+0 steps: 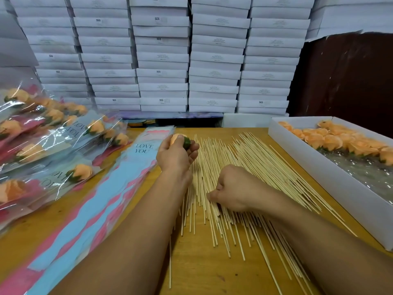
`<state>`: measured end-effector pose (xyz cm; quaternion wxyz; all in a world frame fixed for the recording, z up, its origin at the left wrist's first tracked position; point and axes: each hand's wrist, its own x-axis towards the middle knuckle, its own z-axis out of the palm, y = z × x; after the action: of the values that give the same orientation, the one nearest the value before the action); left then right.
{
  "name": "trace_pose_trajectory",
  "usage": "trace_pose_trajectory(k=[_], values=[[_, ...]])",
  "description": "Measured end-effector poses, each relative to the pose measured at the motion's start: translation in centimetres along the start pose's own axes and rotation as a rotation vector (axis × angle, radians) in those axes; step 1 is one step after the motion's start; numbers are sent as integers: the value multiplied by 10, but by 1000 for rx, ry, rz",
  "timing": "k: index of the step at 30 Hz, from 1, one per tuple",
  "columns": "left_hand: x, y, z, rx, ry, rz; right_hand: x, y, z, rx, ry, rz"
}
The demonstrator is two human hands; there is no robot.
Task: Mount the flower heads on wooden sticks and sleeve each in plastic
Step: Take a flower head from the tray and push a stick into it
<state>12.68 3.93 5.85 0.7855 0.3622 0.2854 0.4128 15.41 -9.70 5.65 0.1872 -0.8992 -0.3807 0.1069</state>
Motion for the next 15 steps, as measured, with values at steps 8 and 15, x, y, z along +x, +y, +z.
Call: trace_pose_trajectory(k=[8,15], values=[[2,-1,-1,37,-1,6,-3,15,-24,352,-126,72],[3,-1,1,51,-57,-16,-6,18,-35,638,-290,-16]])
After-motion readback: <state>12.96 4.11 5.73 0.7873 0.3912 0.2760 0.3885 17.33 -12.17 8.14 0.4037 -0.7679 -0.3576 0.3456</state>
